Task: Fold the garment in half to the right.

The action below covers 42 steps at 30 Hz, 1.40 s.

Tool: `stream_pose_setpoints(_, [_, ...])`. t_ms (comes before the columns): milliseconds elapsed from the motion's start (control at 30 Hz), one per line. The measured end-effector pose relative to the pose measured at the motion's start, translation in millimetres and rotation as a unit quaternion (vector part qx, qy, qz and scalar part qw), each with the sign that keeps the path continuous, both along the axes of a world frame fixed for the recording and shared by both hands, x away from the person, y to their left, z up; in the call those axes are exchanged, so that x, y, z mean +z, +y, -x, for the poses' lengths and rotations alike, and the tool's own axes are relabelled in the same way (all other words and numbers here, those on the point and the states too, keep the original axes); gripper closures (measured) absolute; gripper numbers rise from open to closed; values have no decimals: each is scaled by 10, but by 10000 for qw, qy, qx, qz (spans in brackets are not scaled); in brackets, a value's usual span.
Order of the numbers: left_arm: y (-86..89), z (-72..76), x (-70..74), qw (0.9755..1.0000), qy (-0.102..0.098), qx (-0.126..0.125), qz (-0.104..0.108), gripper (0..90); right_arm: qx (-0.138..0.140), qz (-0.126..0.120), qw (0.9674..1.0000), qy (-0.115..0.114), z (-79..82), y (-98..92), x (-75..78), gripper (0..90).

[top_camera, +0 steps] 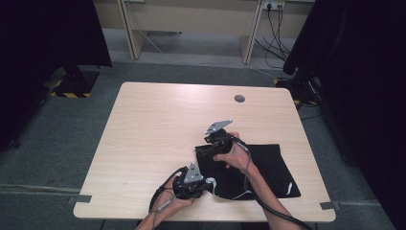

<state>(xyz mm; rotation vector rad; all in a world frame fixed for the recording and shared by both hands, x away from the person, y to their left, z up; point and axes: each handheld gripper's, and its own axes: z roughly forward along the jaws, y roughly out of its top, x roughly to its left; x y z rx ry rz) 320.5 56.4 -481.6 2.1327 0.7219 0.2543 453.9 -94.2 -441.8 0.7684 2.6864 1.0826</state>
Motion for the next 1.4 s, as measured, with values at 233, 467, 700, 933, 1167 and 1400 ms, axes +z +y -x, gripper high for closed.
stream_pose_setpoints(233, [-7,11,3,10000,-69,-39,-50,743,86,207,9994,261,-114,92,-203,492])
stream_pose_setpoints(467, [-14,21,6,9998,-142,-117,-31,759,344,197,9987,324,-109,109,-195,820])
stream_pose_setpoints(700, [68,20,192,9994,-199,-222,191,772,370,-278,9988,133,-52,6,72,834])
stream_pose_setpoints(933, [230,43,566,9975,-485,-296,411,773,349,-603,9970,-338,15,-133,483,837])
stream_pose_setpoints(1167, [65,-13,786,9953,-637,-492,544,773,166,-735,9952,-623,52,-354,708,839])
stream_pose_setpoints(1400, [-329,-79,948,9926,-769,-751,570,773,-183,-880,9929,-781,157,-811,793,839])
